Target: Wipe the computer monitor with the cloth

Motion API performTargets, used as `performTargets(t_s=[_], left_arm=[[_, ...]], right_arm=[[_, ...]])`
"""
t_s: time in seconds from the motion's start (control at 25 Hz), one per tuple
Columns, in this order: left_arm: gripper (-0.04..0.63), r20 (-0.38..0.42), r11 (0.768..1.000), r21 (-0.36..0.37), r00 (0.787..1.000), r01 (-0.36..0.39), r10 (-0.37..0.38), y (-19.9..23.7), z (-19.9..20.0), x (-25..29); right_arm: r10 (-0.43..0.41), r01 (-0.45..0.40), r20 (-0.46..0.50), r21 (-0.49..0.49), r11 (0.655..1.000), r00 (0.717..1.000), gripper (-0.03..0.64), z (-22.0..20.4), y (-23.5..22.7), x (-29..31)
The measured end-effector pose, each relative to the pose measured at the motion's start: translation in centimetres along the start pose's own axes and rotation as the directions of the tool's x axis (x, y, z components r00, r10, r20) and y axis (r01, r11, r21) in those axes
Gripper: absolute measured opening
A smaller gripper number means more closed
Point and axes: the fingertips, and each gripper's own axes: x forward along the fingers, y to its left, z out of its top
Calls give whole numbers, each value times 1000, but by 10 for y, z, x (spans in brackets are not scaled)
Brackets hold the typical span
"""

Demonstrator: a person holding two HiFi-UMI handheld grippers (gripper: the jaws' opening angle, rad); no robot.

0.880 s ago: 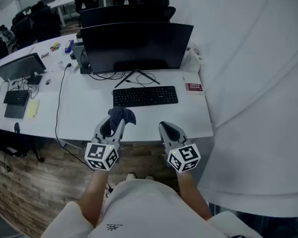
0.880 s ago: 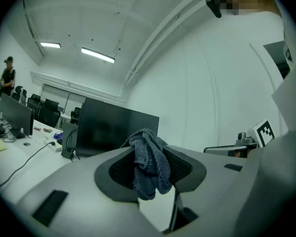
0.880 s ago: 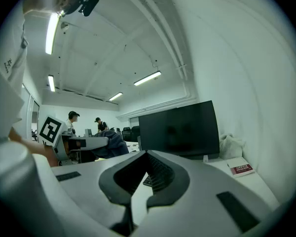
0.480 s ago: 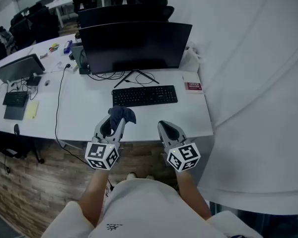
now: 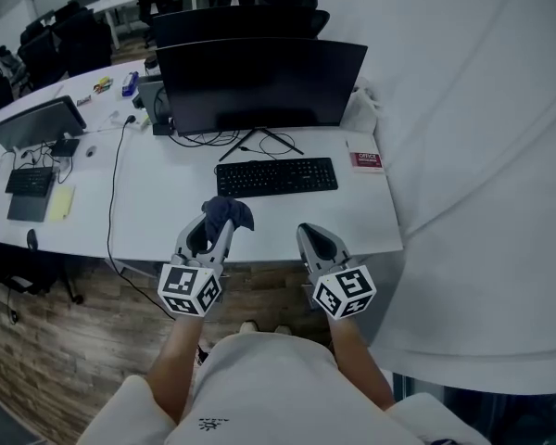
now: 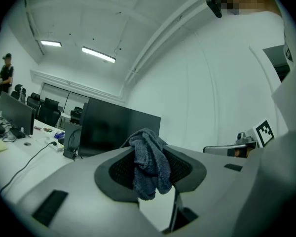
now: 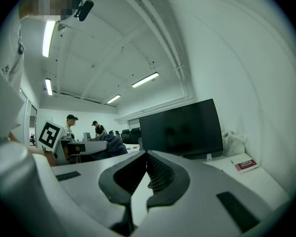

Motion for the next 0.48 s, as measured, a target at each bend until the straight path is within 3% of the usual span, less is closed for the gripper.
performTargets(t_s=[0.48], left_arm=[[155, 7, 999, -16, 999, -38, 38, 37, -9, -41]], right_arm=[[22, -22, -22, -1, 1000, 1000, 20, -14, 39, 13]])
